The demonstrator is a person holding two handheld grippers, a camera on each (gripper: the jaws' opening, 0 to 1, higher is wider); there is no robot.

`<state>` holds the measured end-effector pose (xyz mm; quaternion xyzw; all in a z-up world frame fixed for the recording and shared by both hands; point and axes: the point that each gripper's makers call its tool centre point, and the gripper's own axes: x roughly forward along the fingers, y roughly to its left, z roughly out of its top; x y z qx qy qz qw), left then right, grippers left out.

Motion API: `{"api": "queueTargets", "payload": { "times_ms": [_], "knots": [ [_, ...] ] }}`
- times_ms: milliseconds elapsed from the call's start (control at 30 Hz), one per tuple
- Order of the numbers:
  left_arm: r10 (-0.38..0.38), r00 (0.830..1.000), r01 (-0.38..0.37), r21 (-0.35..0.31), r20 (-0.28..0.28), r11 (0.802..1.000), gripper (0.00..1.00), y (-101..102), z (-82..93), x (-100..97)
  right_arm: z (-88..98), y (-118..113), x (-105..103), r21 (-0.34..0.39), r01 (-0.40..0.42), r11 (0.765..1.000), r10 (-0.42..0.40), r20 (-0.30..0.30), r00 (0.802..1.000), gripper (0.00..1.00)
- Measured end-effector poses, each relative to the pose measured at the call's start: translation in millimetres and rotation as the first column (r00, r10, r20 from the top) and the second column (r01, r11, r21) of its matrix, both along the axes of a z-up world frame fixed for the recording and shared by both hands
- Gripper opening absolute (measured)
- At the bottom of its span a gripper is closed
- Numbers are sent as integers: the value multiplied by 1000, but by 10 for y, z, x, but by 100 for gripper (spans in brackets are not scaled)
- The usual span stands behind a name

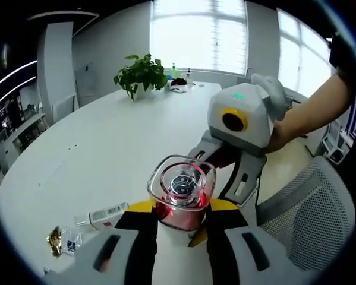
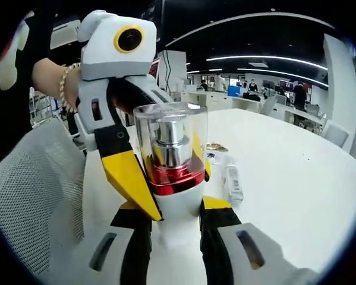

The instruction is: Arrange the skincare products in the storage area until every visible bottle or jar stands upright without overlapping.

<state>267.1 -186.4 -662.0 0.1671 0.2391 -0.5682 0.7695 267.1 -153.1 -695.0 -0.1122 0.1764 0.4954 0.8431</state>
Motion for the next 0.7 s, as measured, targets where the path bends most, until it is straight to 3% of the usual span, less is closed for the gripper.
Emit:
{"api": "queueTargets", "payload": {
  "times_ms": [533, 700],
  "knots": [
    [9, 1000, -9, -9, 8, 1000, 27, -132, -9, 433, -5, -110, 409, 14, -10, 1000, 10, 5, 1000, 30],
    [5, 1000, -5, -8, 9, 1000, 27, -154, 4, 489, 5, -122, 489, 22, -8, 1000, 8, 6, 1000, 30]
  ]
}}
